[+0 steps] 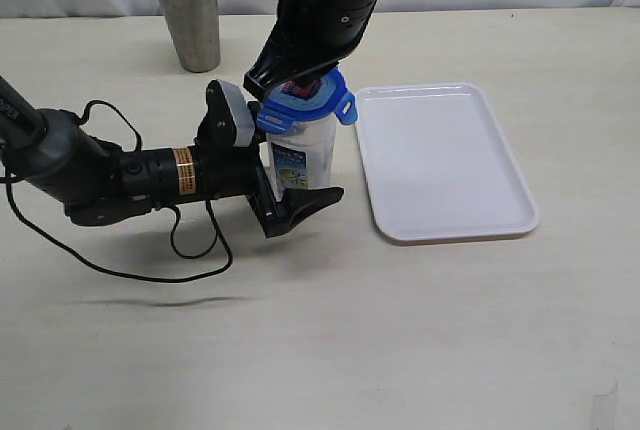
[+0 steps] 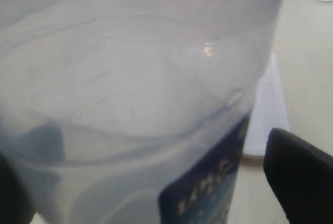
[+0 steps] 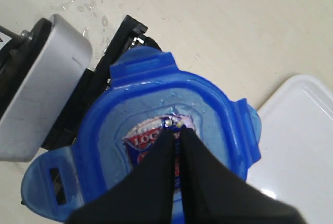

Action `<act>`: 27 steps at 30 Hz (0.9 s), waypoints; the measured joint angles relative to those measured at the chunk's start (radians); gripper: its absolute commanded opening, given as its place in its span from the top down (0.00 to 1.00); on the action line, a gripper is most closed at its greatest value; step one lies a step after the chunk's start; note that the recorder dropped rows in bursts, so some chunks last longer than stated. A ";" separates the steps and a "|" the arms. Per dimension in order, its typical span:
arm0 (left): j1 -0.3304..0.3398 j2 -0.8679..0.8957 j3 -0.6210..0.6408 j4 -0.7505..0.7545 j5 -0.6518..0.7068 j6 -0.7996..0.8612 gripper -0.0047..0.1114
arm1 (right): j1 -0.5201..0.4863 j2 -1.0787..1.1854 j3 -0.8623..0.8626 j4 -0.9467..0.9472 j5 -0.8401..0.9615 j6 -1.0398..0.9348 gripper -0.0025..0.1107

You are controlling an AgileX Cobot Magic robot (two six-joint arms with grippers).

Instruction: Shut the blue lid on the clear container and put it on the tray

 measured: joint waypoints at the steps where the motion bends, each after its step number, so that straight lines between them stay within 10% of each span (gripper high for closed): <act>1: 0.000 0.000 0.000 0.000 0.000 0.000 0.05 | 0.000 0.000 0.000 0.000 0.000 0.000 0.94; 18: 0.000 0.000 0.000 -0.067 -0.015 0.029 0.09 | 0.000 0.000 0.000 0.006 0.000 0.000 0.94; 27: 0.000 0.000 0.000 -0.067 -0.009 0.024 0.75 | 0.000 0.000 0.000 0.017 0.000 0.000 0.94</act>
